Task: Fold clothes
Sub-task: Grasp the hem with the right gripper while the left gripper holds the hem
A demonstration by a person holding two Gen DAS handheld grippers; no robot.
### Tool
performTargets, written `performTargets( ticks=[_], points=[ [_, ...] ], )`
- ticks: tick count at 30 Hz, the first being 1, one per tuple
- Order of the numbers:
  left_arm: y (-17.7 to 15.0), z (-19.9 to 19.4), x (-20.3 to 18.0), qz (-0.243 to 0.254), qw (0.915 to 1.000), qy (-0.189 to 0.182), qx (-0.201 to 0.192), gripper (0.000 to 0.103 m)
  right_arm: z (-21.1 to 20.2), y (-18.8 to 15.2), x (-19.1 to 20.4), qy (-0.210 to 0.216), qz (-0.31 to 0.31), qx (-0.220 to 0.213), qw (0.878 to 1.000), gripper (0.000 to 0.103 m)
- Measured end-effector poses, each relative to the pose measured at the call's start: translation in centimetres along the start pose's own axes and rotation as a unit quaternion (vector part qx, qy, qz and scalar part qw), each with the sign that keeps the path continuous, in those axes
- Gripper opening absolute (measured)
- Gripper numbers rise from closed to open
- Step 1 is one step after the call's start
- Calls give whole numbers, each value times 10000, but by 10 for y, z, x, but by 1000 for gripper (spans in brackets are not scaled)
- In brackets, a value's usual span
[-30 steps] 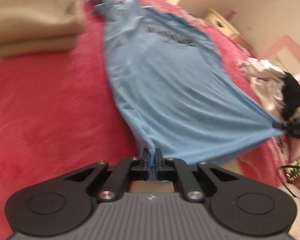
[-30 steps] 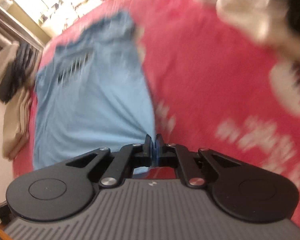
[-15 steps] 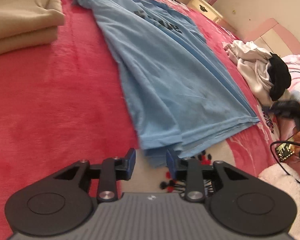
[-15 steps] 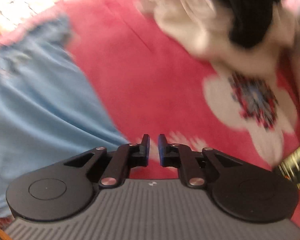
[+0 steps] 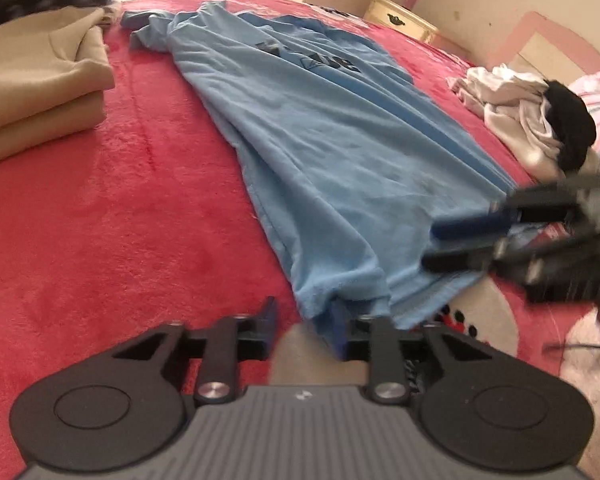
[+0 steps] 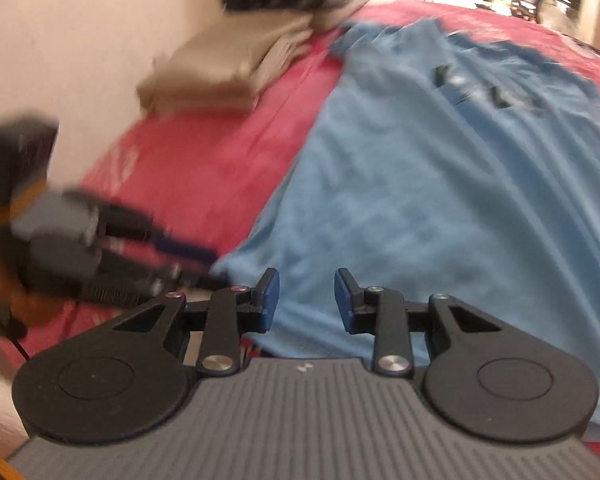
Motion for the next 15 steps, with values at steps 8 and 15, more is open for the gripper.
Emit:
performTargets(
  ticks=[8, 15],
  points=[
    [11, -26, 5, 192, 9988, 297, -344, 4, 22, -20, -10, -860, -113, 192, 9960, 29],
    [9, -69, -13, 932, 9950, 254, -271, 3, 24, -22, -23, -1083, -31, 176, 9940, 29]
  ],
)
Point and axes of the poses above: each gripper's, at about its wrist camera, not at the fingertips, and z roughly the way its jaws point, x to its left, y to its top, the point moved 10 cm from there along z, roughly the way its jaws point, and after that the axes turned 4 degrees about -y, right-handed, at the moved point
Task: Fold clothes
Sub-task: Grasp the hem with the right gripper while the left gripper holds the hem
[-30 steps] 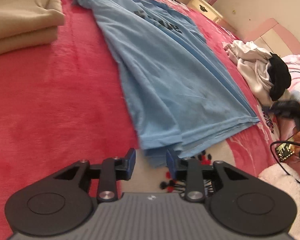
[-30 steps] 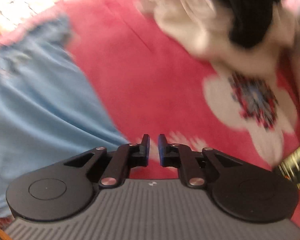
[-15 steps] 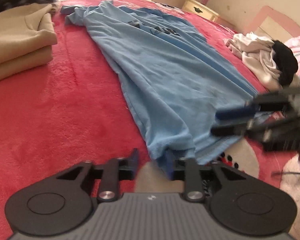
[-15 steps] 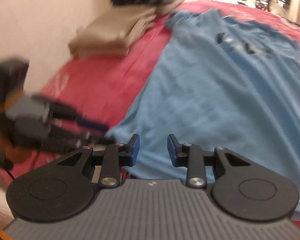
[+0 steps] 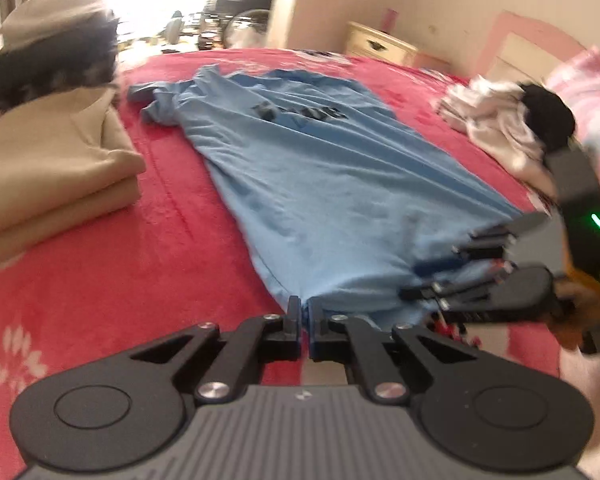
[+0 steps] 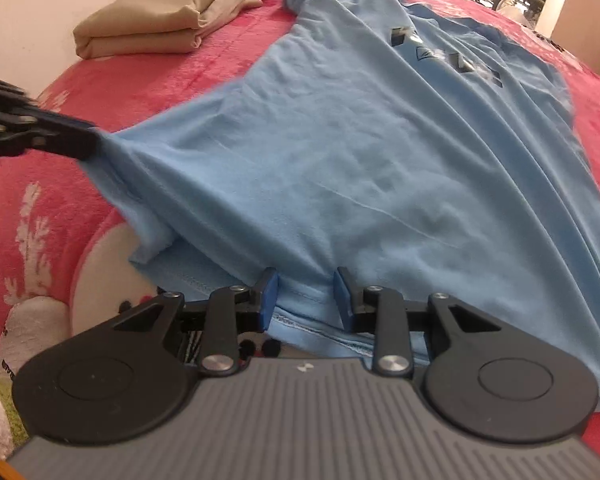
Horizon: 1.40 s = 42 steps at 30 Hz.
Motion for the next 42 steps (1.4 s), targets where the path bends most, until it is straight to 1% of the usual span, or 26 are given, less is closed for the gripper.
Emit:
performTargets(
  ticks=[1, 3, 4, 7, 9, 10, 11, 12, 15, 16, 17, 19, 20, 23, 25, 28, 29, 30, 31, 33, 35, 37, 39, 40, 41, 42],
  points=[
    [-5, 1, -1, 70, 9999, -25, 130, 3, 0, -1, -2, -12, 26, -1, 10000, 29],
    [-21, 9, 6, 34, 9986, 11, 528, 3, 3, 0, -3, -26, 51, -9, 10000, 29],
    [-27, 13, 12, -99, 9978, 53, 661, 3, 5, 0, -3, -32, 64, -12, 10000, 29],
    [-34, 16, 32, -928, 9931, -232, 675, 6, 5, 1, -1, -45, 74, -41, 10000, 29],
    [-33, 18, 44, -1508, 9856, -488, 596, 17, 6, 1, -2, -23, 108, -43, 9999, 29],
    [-30, 19, 49, -1808, 9801, -650, 506, 19, 6, 1, -3, -14, 129, -45, 9999, 29],
    [-26, 22, 54, -2066, 9746, -771, 400, 26, 5, 1, -3, -6, 149, -47, 9999, 29],
    [-24, 28, 55, -2245, 9697, -883, 393, 35, 5, 1, -3, 0, 170, -50, 9998, 29],
    [-21, 45, 60, -2745, 9530, -1215, 411, 44, 4, 3, -4, 40, 254, -64, 9996, 29],
    [-19, 50, 61, -2909, 9466, -1325, 416, 44, 1, 4, -5, 74, 320, -90, 9994, 29],
    [-22, 56, 62, -3005, 9432, -1317, 518, 44, -3, 5, -7, 116, 415, -125, 9990, 30],
    [-24, 64, 61, -3111, 9389, -1343, 597, 41, -15, 9, -12, 272, 764, -247, 9964, 30],
    [-24, 66, 60, -3168, 9369, -1346, 617, 36, -22, 10, -16, 397, 997, -325, 9937, 30],
    [-25, 72, 58, -3338, 9305, -1352, 673, 6, -40, 11, -32, 632, 1696, -521, 9821, 31],
    [-23, 64, 64, -3629, 9200, -1390, 503, 5, -45, 8, -43, 672, 2058, -595, 9745, 31],
    [-20, 52, 73, -4072, 9015, -1447, 226, 4, -45, -1, -60, 538, 2437, -558, 9667, 31],
    [-18, 41, 78, -4177, 8971, -1433, 97, 4, -44, -4, -65, 485, 2550, -535, 9642, 31],
    [-17, 30, 84, -4232, 8954, -1380, -21, 4, -46, -6, -71, 461, 2674, -558, 9609, 31],
    [-16, 18, 90, -4211, 8982, -1254, -146, 4, -47, -7, -77, 439, 2798, -586, 9573, 31],
    [-18, 9, 98, -4090, 9061, -1064, -198, 4, -50, -10, -90, 394, 3031, -657, 9499, 31],
    [-29, 15, 101, -3965, 9144, -810, 36, 4, -53, -13, -106, 299, 3247, -726, 9425, 31],
    [-40, 26, 98, -3745, 9252, -556, 271, 4, -60, -16, -130, 120, 3452, -782, 9352, 31],
    [-45, 32, 94, -3690, 9273, -498, 377, 4, -70, -22, -159, -130, 3700, -843, 9251, 31],
    [-46, 31, 94, -3676, 9279, -512, 369, 4, -77, -27, -177, -266, 3881, -894, 9169, 32],
    [-45, 28, 95, -3611, 9306, -494, 334, 4, -85, -36, -197, -418, 4133, -864, 9055, 35],
    [-43, 26, 92, -3542, 9334, -474, 334, 4, -92, -47, -217, -571, 4387, -825, 8930, 41]
  ],
)
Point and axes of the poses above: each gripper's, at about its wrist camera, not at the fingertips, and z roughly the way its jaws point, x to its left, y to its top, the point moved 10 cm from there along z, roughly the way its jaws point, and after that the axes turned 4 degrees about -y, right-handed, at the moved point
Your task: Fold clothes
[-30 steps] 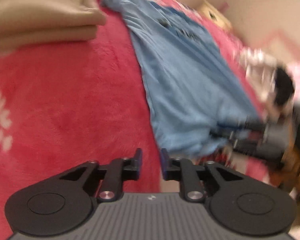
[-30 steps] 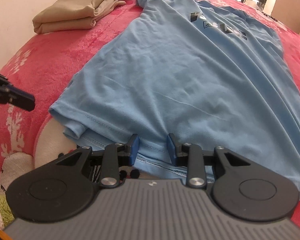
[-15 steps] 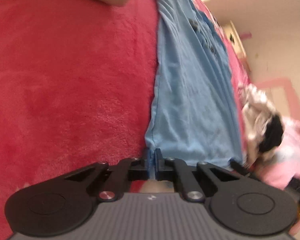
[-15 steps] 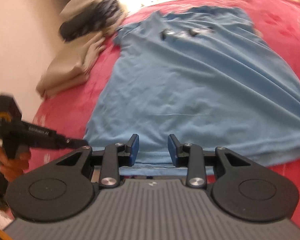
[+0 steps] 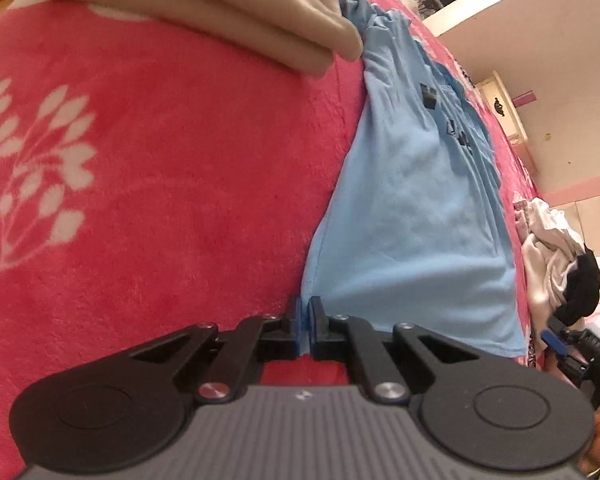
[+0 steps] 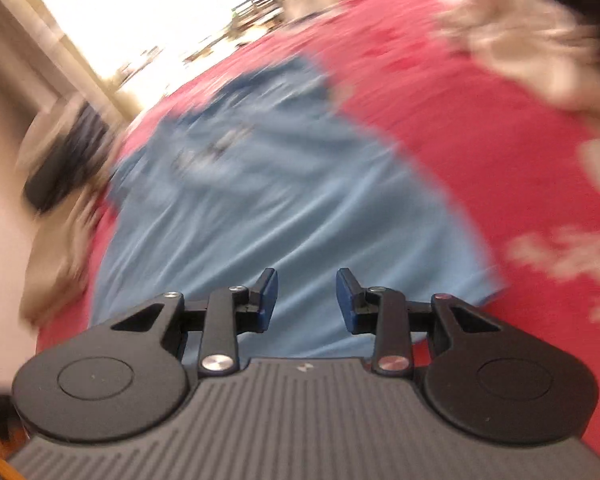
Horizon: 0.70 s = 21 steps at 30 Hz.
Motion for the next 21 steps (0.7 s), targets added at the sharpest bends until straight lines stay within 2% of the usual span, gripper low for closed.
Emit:
performTargets(
  ticks=[2, 5, 9, 14, 16, 17, 18, 19, 21],
  points=[
    [-1, -1, -4, 151, 9998, 85, 20, 4, -4, 12, -37, -271, 499, 71, 9984, 48],
    [-1, 3, -6, 298, 9993, 214, 81, 4, -2, 13, -87, -503, 1180, 408, 9909, 49],
    [-3, -5, 6, 427, 9985, 320, 85, 4, 15, -5, -97, -175, 1482, 800, 9856, 49],
    [-5, -7, 6, 546, 9975, 443, 73, 4, 45, -13, -81, 51, 1113, 1044, 9883, 49],
    [-8, -7, 3, 541, 9975, 433, 145, 4, 56, -13, -77, -81, 775, 1163, 9901, 41],
    [-10, -7, 1, 537, 9975, 427, 183, 4, 60, -13, -75, -192, 577, 1195, 9910, 21],
    [-11, -7, 0, 534, 9974, 420, 221, 4, 63, -13, -73, -302, 379, 1226, 9913, 8],
    [-13, -10, -5, 467, 9981, 313, 269, 4, 60, -8, -70, -240, 385, 1188, 9919, 2],
    [-16, -16, -17, 318, 9988, 72, 369, 4, 41, 9, -67, -184, 389, 933, 9947, 2]
  ],
)
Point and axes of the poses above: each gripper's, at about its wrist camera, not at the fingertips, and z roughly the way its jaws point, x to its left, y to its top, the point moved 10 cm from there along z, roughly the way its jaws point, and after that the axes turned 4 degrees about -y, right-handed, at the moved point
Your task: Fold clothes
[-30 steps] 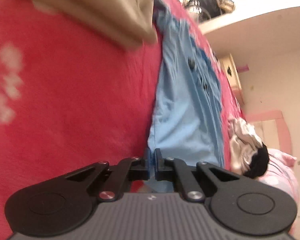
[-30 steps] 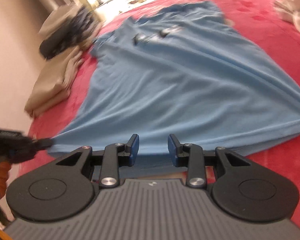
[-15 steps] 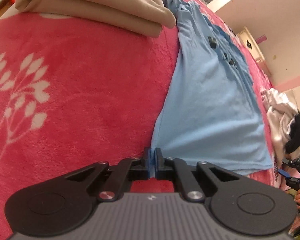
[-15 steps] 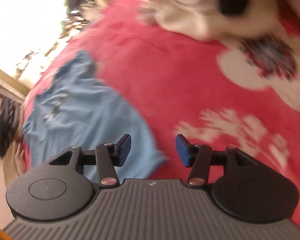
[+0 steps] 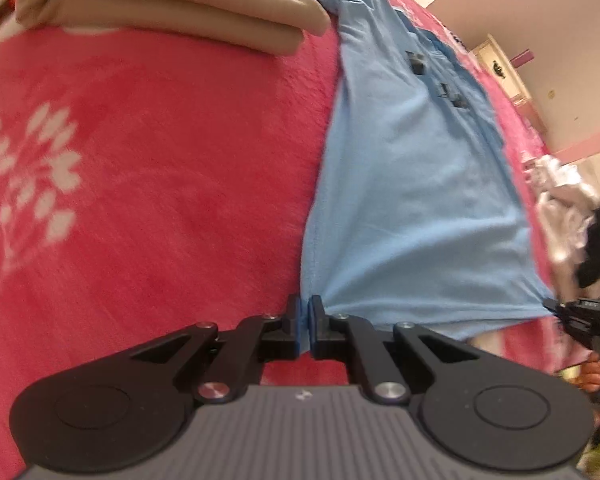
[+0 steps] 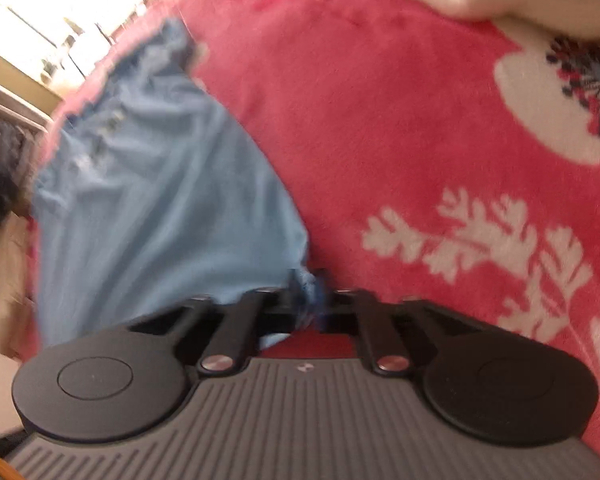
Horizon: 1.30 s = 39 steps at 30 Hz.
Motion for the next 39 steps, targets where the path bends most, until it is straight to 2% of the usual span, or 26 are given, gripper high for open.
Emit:
performTargets(
  ticks=[1, 4, 7, 9, 13, 15, 21, 27, 28, 31, 33, 36, 39],
  points=[
    [-1, -5, -7, 25, 9999, -105, 8, 4, -11, 7, 2, 31, 0, -132, 9999, 2],
    [-8, -5, -15, 235, 9997, -42, 73, 4, -38, 21, 5, -12, -176, -337, 9993, 2],
    [-16, 4, -9, 160, 9994, 90, 279, 4, -25, 11, -11, -319, -273, 36, 9991, 2],
    [-18, 3, -13, 180, 9992, 49, 355, 4, -15, 9, -21, -473, -176, 167, 9986, 2],
    [-27, -10, -33, 528, 9974, -54, 480, 4, -42, 19, -17, -380, -211, -180, 9989, 1],
    [-33, -7, -32, 625, 9962, 28, 606, 4, -50, 20, -19, -503, -341, -216, 9979, 1],
    [-50, 17, -17, 827, 9916, 326, 944, 4, -13, -6, -54, -949, -345, 383, 9941, 2],
    [-58, 26, -14, 1229, 9856, 541, 1025, 4, 0, -21, -65, -1133, -417, 463, 9916, 3],
    [-58, 26, -13, 1297, 9849, 543, 1014, 5, -2, -20, -64, -1136, -423, 453, 9916, 5],
    [-63, 24, -10, 1301, 9844, 447, 1096, 13, -11, -18, -66, -1165, -445, 391, 9914, 26],
    [-65, 16, -6, 1308, 9843, 459, 1088, 23, -20, -17, -71, -1248, -428, 281, 9909, 53],
    [-60, -7, 0, 1313, 9860, 495, 900, 34, -42, -13, -85, -1400, -274, 43, 9898, 57],
    [-42, -30, 9, 1284, 9882, 617, 570, 36, -64, -7, -93, -1463, -51, -251, 9889, 57]
  ],
)
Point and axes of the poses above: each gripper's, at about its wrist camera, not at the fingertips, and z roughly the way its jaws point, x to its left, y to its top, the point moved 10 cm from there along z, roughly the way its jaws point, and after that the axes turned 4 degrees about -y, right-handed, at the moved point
